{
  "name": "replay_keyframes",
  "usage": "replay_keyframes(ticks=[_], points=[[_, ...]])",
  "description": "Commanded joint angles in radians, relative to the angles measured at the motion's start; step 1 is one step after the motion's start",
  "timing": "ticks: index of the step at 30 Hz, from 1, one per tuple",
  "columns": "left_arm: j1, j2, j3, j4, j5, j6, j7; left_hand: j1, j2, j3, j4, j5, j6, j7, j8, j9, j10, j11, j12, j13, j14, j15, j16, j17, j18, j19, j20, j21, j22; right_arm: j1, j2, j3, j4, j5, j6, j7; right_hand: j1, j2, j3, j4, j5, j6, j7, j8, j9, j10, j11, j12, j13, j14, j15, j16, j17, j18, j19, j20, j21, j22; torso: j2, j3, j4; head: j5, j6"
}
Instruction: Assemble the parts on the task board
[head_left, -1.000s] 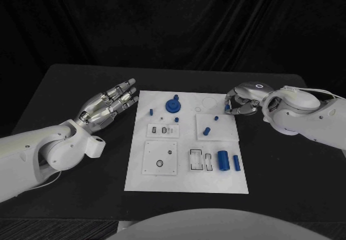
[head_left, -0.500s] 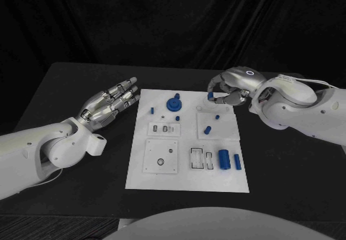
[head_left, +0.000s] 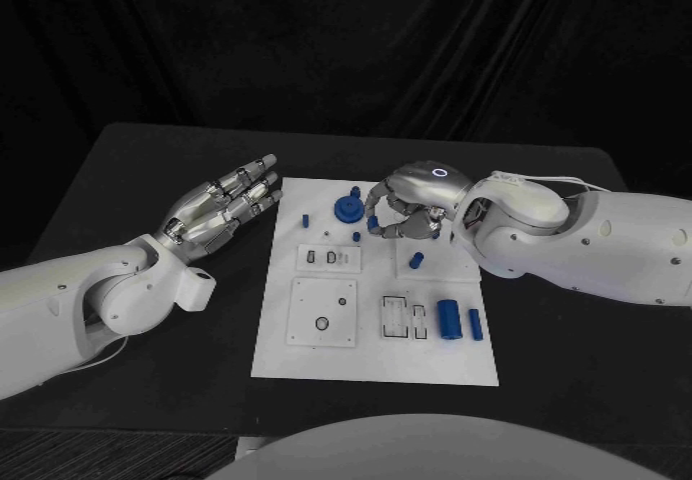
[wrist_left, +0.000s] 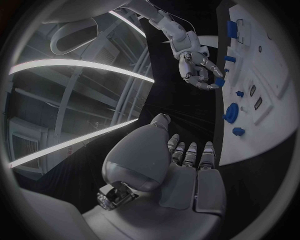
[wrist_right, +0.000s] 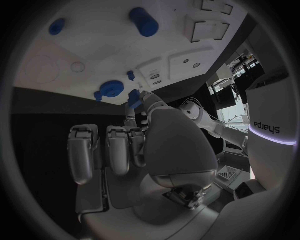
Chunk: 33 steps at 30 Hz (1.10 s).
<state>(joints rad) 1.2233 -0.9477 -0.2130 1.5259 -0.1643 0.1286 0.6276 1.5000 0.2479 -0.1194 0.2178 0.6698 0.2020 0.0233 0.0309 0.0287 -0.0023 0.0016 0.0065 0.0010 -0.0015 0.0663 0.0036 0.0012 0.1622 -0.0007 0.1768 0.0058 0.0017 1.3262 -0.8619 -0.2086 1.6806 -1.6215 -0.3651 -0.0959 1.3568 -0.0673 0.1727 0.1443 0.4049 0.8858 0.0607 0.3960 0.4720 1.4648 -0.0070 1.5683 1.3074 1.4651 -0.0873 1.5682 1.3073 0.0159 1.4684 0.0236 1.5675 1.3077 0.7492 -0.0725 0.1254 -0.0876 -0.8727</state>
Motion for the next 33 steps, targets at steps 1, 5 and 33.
replay_keyframes(ticks=[1, 5, 33], points=[[0.0, 0.003, 0.001, -0.002, -0.007, 0.016, 0.014, 0.006, -0.004, 0.002, -0.006, 0.004, 0.002, 0.005, 0.003, 0.001, 0.002, 0.007, -0.007, -0.001, 0.001, 0.005, -0.004, -0.001, 0.017, 0.001, 0.007, -0.006, -0.002, -0.011, 0.024, 0.001, -0.004, -0.003, 0.081, -0.033, -0.005, 0.004, 0.006, -0.005, 0.012, 0.0, 0.009, -0.005, 0.015, 0.106, 0.009, 0.003, 0.263, 0.106, 0.01, 0.003, 0.263, -0.016, 0.102, 0.008, 0.003, 0.263, 0.0, -0.0006, -0.0005, 0.004, 0.0], [0.0, 0.002, 0.001, -0.002, -0.007, 0.015, 0.013, 0.006, -0.004, 0.002, -0.007, 0.004, 0.001, 0.005, 0.003, 0.001, 0.002, 0.007, -0.007, -0.001, 0.001, 0.005, -0.004, -0.001, 0.017, 0.001, 0.008, -0.006, -0.002, -0.018, 0.049, 0.001, -0.008, -0.003, 0.111, -0.043, -0.01, 0.001, 0.005, -0.005, 0.015, 0.0, 0.012, -0.009, 0.012, 0.106, 0.012, 0.003, 0.263, 0.106, 0.012, 0.003, 0.263, -0.016, 0.102, 0.011, 0.003, 0.263, 0.0, 0.0006, -0.0028, 0.006, 0.0], [0.0, 0.002, 0.001, 0.0, -0.007, 0.018, 0.012, 0.006, -0.005, 0.003, -0.008, 0.005, 0.003, 0.006, 0.003, 0.002, 0.002, 0.007, -0.007, -0.001, 0.001, 0.006, -0.004, -0.001, 0.017, 0.001, 0.008, -0.006, -0.002, -0.025, 0.103, 0.001, -0.036, -0.003, 0.179, -0.096, -0.014, -0.004, 0.006, -0.008, 0.017, 0.0, 0.016, -0.018, 0.007, 0.106, 0.016, 0.003, 0.263, 0.106, 0.016, 0.003, 0.263, -0.016, 0.102, 0.015, 0.003, 0.263, 0.002, 0.0023, -0.0019, 0.0, 0.0]])
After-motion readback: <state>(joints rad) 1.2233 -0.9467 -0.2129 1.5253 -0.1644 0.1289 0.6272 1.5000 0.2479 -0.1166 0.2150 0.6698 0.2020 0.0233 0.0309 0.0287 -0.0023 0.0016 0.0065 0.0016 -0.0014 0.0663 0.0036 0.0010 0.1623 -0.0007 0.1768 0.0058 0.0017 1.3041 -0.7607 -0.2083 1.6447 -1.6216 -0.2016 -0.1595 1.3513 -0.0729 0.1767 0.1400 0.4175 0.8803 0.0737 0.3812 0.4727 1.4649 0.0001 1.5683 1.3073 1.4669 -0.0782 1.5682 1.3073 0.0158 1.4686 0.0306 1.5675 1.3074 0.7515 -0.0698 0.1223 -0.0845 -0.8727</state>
